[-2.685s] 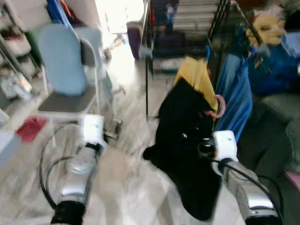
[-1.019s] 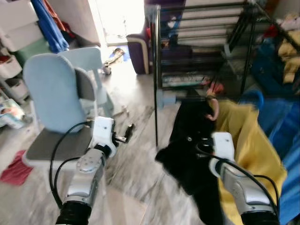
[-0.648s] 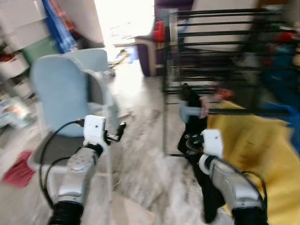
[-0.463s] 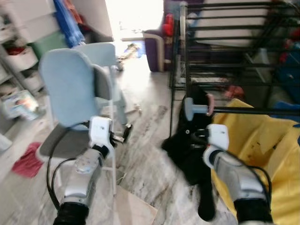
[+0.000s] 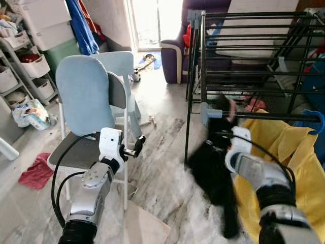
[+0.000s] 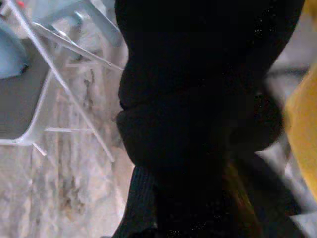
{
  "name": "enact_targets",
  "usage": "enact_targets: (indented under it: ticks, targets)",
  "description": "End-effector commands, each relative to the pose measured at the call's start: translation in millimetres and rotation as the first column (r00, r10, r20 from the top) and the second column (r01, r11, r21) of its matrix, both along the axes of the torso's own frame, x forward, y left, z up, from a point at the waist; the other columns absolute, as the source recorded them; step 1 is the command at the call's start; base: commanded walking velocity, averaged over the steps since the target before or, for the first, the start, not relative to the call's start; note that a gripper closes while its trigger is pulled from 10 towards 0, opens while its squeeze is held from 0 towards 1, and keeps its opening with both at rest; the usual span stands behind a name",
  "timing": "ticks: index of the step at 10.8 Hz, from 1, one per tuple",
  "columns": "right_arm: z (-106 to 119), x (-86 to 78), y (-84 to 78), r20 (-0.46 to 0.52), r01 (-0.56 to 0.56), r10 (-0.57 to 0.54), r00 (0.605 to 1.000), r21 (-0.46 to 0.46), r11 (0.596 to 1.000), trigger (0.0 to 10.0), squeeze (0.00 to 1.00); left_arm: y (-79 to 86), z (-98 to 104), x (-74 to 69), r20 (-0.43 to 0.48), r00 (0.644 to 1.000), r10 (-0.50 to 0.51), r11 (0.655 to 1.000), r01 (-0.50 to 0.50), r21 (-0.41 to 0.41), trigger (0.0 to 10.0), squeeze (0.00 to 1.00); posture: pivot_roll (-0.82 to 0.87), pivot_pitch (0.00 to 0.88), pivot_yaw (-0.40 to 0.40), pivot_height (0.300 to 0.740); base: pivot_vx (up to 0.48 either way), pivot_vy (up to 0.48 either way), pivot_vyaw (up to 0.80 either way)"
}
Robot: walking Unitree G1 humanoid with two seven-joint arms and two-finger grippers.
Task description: Hang hanger
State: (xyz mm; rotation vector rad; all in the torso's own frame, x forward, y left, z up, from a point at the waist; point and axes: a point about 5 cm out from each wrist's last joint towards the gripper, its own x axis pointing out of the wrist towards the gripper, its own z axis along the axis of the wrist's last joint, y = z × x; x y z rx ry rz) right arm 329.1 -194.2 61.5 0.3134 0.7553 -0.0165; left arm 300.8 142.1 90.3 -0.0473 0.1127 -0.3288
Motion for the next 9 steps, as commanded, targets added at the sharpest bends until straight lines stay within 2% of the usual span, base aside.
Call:
enact_targets:
  ticks: [1, 3, 5, 6, 7, 8, 9]
  targets:
    - [6, 6.1, -2.5, 0.018, 0.031, -0.032, 0.999, 0.027, 0.999, 10.0, 0.00, 1.1, 4, -0.2, 0.011, 1.000, -0.010, 1.000, 0.010, -0.001, 10.0, 0.00, -0.14, 0.000, 0.060, 0.740, 0.000, 0.000, 0.00]
    - [-14, -4.8, -8.4, -0.068, 0.054, -0.050, 0.996, 0.056, 0.997, 10.0, 0.00, 0.6, 5, -2.5, 0.010, 1.000, -0.026, 1.000, 0.026, -0.014, 10.0, 0.00, -0.14, 0.000, 0.065, 0.740, 0.000, 0.000, 0.00]
    - [-19, -8.5, -10.4, -0.081, 0.048, -0.045, 0.996, 0.041, 0.998, 10.0, 0.00, -2.2, 6, -0.6, 0.011, 0.999, -0.034, 0.999, 0.034, -0.021, 10.0, 0.00, -0.14, 0.000, 0.067, 0.740, 0.000, 0.000, 0.00]
    - [-19, -7.6, -12.3, -0.050, 0.026, -0.027, 0.998, -0.010, 1.000, 10.0, 0.00, -2.7, 7, -0.1, 0.012, 0.999, -0.036, 0.999, 0.036, -0.022, 10.0, 0.00, -0.14, 0.000, 0.070, 0.740, 0.000, 0.000, 0.00]
    - [-9, -3.7, -13.3, 0.063, 0.005, -0.004, 0.998, -0.023, 1.000, 10.0, 1.00, -3.3, 6, -0.5, 0.010, 0.999, -0.036, 0.999, 0.036, -0.024, 10.0, 0.00, -0.15, 0.000, 0.070, 0.740, 0.000, 0.000, 0.00]
    - [-4, -2.8, -13.9, 0.116, -0.045, 0.063, 0.991, -0.153, 0.987, 10.0, 1.00, -3.5, 6, -1.4, 0.012, 0.999, -0.033, 0.999, 0.033, -0.026, 10.0, 0.00, -0.15, 0.000, 0.070, 0.740, 0.000, 0.000, 0.00]
    - [0, -3.2, -13.1, 0.162, -0.065, 0.105, 0.981, -0.233, 0.970, 10.0, 1.00, -3.9, 7, -2.5, 0.012, 0.999, -0.030, 0.999, 0.031, -0.026, 10.0, 0.00, -0.15, 0.000, 0.066, 0.740, 0.000, 0.000, 0.00]
